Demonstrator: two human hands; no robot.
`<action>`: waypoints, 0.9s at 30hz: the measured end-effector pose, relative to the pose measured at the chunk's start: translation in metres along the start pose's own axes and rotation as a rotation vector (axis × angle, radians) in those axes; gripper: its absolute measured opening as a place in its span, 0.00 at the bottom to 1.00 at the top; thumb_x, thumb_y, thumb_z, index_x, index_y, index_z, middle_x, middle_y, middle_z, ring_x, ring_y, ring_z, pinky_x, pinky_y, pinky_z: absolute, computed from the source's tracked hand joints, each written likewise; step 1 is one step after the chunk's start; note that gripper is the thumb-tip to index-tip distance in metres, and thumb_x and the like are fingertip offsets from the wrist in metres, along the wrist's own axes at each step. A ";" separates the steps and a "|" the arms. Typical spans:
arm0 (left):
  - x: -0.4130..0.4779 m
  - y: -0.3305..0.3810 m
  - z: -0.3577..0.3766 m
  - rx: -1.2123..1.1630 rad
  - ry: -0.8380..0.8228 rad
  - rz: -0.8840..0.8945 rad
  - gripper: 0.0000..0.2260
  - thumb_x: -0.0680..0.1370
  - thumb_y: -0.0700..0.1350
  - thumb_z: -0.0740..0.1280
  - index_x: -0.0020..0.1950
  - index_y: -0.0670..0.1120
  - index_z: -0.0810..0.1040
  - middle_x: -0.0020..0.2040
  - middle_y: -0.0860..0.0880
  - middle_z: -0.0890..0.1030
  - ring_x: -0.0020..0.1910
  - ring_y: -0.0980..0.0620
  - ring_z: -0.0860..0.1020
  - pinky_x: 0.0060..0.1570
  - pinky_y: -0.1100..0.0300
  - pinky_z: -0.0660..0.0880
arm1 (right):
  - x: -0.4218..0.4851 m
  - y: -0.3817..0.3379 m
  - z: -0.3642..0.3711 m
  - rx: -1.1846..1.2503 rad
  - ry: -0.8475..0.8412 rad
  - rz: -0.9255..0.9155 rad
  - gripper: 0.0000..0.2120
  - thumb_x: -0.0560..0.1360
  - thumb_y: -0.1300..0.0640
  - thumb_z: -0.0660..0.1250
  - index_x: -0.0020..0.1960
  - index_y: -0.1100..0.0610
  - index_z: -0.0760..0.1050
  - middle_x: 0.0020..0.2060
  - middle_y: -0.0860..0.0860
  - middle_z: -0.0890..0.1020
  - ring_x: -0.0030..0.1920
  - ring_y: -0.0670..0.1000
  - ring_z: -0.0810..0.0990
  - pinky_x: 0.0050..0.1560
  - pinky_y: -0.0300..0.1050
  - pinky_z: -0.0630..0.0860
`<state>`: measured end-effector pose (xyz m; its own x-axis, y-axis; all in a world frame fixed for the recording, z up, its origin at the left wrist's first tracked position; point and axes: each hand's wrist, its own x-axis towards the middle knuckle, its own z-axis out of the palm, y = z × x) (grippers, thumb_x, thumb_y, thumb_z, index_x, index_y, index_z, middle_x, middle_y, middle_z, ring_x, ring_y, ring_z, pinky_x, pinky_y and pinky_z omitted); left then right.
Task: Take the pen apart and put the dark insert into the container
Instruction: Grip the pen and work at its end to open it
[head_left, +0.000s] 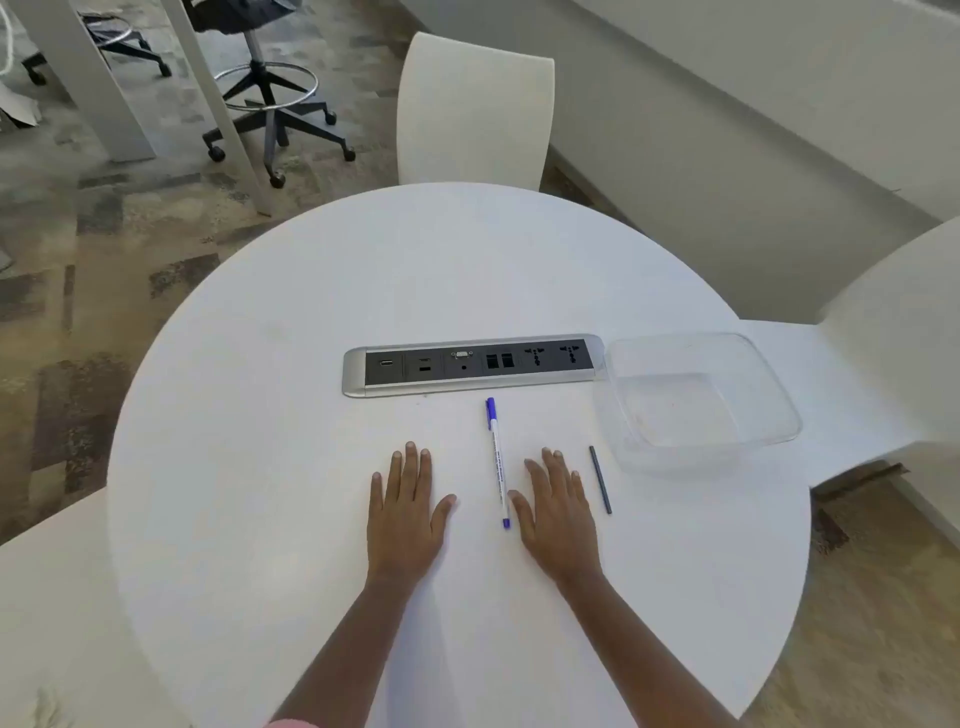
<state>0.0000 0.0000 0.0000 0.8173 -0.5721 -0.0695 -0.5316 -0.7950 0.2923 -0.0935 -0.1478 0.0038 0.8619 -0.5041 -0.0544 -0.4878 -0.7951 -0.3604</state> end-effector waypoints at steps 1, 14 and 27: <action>0.001 -0.003 0.002 -0.020 0.027 0.001 0.40 0.78 0.60 0.32 0.66 0.37 0.72 0.67 0.37 0.72 0.65 0.37 0.71 0.61 0.40 0.69 | -0.002 -0.002 0.002 0.001 0.027 -0.015 0.18 0.77 0.49 0.56 0.58 0.61 0.73 0.65 0.61 0.73 0.68 0.61 0.68 0.67 0.58 0.67; 0.010 -0.001 -0.025 0.187 0.261 0.305 0.17 0.77 0.46 0.60 0.56 0.37 0.81 0.55 0.37 0.81 0.53 0.38 0.81 0.45 0.46 0.79 | -0.005 -0.023 -0.011 0.060 -0.016 0.113 0.08 0.76 0.56 0.59 0.47 0.61 0.72 0.44 0.56 0.78 0.46 0.57 0.76 0.46 0.48 0.72; 0.008 0.023 -0.042 -0.081 0.235 0.565 0.20 0.57 0.33 0.80 0.47 0.42 0.84 0.41 0.46 0.86 0.41 0.48 0.84 0.33 0.61 0.80 | -0.011 -0.031 -0.055 0.535 0.049 0.038 0.07 0.76 0.60 0.61 0.45 0.59 0.77 0.38 0.47 0.78 0.41 0.49 0.75 0.43 0.37 0.69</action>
<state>0.0035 -0.0145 0.0468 0.4462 -0.8334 0.3262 -0.8857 -0.3588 0.2947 -0.0954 -0.1361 0.0673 0.8314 -0.5544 -0.0380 -0.3688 -0.4992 -0.7841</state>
